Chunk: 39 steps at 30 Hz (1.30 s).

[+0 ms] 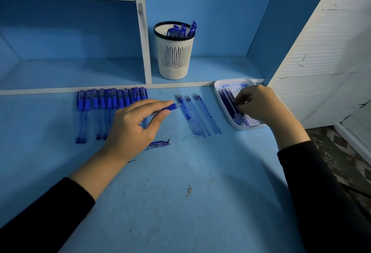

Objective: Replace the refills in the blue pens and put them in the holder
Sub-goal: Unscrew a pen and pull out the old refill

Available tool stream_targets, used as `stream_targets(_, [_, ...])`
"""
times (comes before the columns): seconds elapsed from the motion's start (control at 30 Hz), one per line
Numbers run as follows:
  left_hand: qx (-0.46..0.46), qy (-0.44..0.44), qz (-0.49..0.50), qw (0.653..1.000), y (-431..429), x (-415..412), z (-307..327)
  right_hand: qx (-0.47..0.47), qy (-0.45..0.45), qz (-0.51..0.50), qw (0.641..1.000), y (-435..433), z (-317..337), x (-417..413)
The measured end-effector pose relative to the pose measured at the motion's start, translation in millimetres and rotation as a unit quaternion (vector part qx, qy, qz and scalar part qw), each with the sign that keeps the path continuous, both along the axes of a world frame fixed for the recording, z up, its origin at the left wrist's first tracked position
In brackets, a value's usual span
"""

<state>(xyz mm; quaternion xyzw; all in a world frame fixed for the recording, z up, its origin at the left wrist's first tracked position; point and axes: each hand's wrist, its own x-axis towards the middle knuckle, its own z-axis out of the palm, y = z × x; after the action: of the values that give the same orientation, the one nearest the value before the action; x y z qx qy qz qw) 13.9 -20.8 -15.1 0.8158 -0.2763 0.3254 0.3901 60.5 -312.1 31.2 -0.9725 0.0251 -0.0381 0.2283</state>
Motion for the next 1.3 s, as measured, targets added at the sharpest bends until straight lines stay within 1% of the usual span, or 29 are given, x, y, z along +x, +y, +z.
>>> stream_targets(0.1, [0.003,-0.003,0.004,1.000,0.2,-0.1,0.5,0.000,-0.004,-0.009,1.000,1.9,0.2,-1.8])
stream_targets(0.17, [0.002,-0.008,0.006,1.000,0.6,-0.2,0.4,0.021,-0.004,-0.019,1.000,-0.3,2.2,-3.3])
stream_targets(0.23, [0.003,-0.013,0.008,1.000,0.5,-0.5,0.2,0.077,0.000,-0.028,0.997,-4.1,5.7,-5.3])
stream_targets(0.33, [-0.001,-0.016,0.005,1.000,0.9,-0.8,0.2,0.212,0.011,-0.025,0.977,-2.8,11.7,-10.4])
stream_targets(0.37, [-0.002,-0.016,0.005,1.000,0.9,-0.9,0.3,0.273,0.020,-0.014,0.962,0.9,13.6,-12.2])
stream_targets(0.4, [-0.002,-0.017,0.004,1.000,1.0,-1.0,0.4,0.346,0.033,0.004,0.938,6.6,15.0,-14.1])
stream_targets(0.47, [-0.003,-0.021,0.000,1.000,0.9,-1.3,0.3,0.495,0.053,0.028,0.867,21.7,15.4,-17.2])
stream_targets(0.53, [-0.006,-0.021,-0.002,1.000,1.2,-1.2,0.0,0.601,0.049,0.018,0.797,39.1,13.0,-20.1])
stream_targets(0.6, [-0.007,-0.019,-0.003,1.000,1.8,-0.9,-0.2,0.671,0.042,-0.005,0.740,55.8,6.7,-23.4])
stream_targets(0.63, [-0.008,-0.019,-0.003,1.000,2.0,-0.9,-0.3,0.694,0.037,-0.017,0.719,62.7,2.2,-24.6])
stream_targets(0.7, [-0.008,-0.020,-0.003,1.000,2.3,-1.0,-0.5,0.718,0.024,-0.035,0.695,73.4,-4.4,-28.3])
stream_targets(0.8, [-0.009,-0.023,-0.001,1.000,2.4,-0.9,-0.5,0.732,0.003,-0.036,0.681,82.2,-9.0,-32.3])
stream_targets(0.9, [-0.011,-0.022,-0.002,1.000,2.7,-0.5,-0.8,0.738,-0.009,-0.029,0.674,87.0,-9.5,-35.0])
stream_targets(1.3, [-0.023,-0.019,-0.005,1.000,3.6,-0.5,-0.9,0.740,-0.015,-0.031,0.672,89.3,-7.7,-38.9])
